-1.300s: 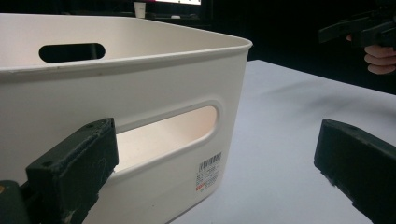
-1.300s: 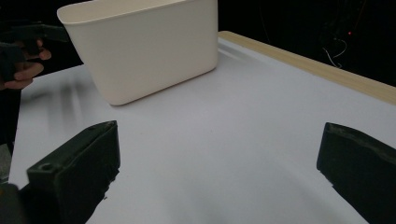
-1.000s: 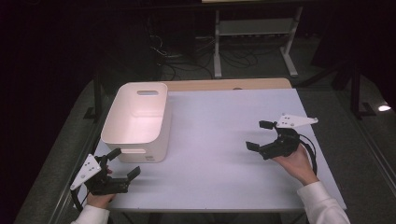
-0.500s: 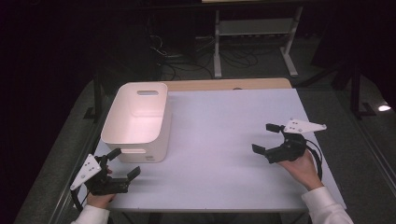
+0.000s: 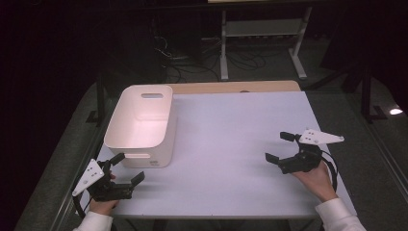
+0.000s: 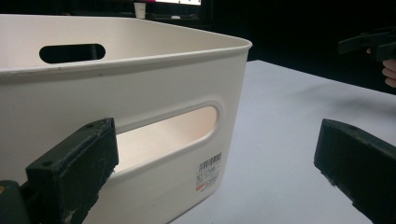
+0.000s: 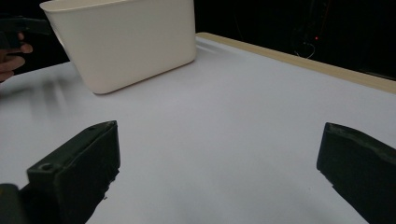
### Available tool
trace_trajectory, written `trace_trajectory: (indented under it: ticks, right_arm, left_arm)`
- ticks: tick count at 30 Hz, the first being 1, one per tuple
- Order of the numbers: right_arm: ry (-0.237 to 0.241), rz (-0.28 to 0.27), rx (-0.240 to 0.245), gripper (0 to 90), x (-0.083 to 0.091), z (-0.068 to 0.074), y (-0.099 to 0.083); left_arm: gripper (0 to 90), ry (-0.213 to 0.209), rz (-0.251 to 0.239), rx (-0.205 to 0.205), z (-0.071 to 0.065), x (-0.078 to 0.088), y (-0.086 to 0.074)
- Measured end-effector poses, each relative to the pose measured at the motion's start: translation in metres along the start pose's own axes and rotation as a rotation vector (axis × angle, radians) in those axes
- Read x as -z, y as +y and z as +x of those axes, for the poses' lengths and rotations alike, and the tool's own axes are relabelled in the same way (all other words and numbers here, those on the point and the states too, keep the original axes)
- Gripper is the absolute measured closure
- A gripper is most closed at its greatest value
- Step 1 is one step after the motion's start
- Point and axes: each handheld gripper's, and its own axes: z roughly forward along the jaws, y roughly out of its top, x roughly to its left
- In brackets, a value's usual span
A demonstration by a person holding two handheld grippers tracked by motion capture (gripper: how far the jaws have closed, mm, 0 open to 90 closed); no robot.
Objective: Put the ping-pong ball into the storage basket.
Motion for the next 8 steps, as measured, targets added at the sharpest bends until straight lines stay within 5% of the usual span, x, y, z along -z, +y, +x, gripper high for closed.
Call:
trace_trajectory:
  ticks: [8]
  right_arm:
    - [-0.017,-0.032,0.006,0.0,0.0052,0.0007,-0.0044]
  left_arm:
    - [0.0,0.000,0.001,0.000,-0.0006,0.0006,-0.0001]
